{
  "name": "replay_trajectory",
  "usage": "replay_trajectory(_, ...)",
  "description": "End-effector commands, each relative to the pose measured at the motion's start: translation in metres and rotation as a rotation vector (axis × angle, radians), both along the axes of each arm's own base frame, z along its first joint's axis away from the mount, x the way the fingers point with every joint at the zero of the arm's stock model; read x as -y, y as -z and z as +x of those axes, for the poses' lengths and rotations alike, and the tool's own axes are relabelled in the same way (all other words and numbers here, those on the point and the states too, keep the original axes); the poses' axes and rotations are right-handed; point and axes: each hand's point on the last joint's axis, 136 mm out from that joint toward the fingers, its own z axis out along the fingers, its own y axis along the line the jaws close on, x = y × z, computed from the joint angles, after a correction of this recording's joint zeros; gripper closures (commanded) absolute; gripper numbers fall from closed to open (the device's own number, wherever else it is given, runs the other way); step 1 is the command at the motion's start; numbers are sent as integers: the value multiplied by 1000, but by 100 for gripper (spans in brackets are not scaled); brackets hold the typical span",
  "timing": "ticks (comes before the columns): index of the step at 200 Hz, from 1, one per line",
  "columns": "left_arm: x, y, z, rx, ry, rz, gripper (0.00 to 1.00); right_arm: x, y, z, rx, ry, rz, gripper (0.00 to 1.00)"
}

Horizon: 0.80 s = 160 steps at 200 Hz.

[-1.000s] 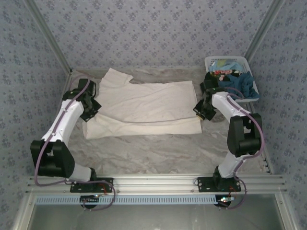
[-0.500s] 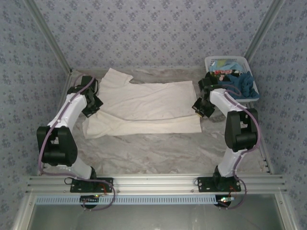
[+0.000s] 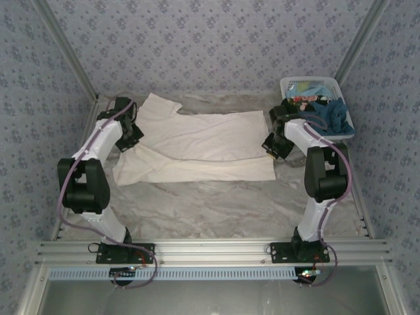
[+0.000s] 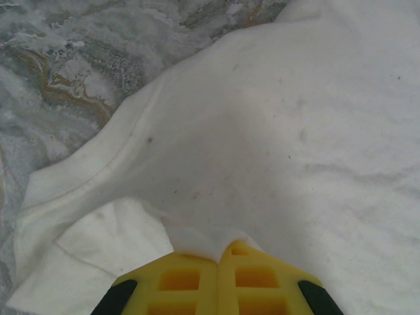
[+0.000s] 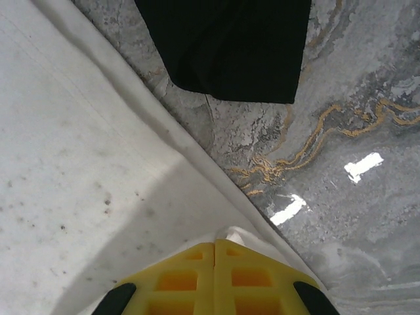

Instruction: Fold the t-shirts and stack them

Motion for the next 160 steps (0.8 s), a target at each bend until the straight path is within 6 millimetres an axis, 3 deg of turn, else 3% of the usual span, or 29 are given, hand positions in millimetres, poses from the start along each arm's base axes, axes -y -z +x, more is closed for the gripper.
replay_trajectory(1, -5, -5, 11, 20, 14, 15, 100, 2, -5, 10, 13, -22, -37, 100)
replay_trajectory(44, 1, -1, 28, 32, 72, 3, 100, 1, -3, 17, 15, -27, -37, 100)
replay_trajectory(48, 2, -2, 30, 33, 82, 3, 96, 0, -4, 19, 24, -31, -36, 100)
replay_trajectory(56, 0, -7, 30, 32, 95, 18, 83, -1, -9, 23, 46, -42, -34, 87)
replay_trajectory(66, -6, -15, 27, 28, 91, 41, 59, -1, -19, 26, 69, -58, -43, 71)
replay_trajectory(73, -10, -22, 23, 29, 80, 45, 50, -1, -27, 24, 79, -74, -48, 59)
replay_trajectory(91, -25, -32, -2, 10, 21, 25, 44, 3, -46, 15, 106, -86, -58, 45)
replay_trajectory(123, -41, -11, -72, -91, -159, -147, 46, 7, -62, -23, 142, -77, 0, 42)
replay_trajectory(138, -40, 8, -97, -115, -246, -260, 46, 3, -59, -46, 149, -89, 35, 41)
replay_trajectory(160, -40, 36, -118, -149, -342, -371, 46, -6, -34, -86, 102, -105, 127, 41)
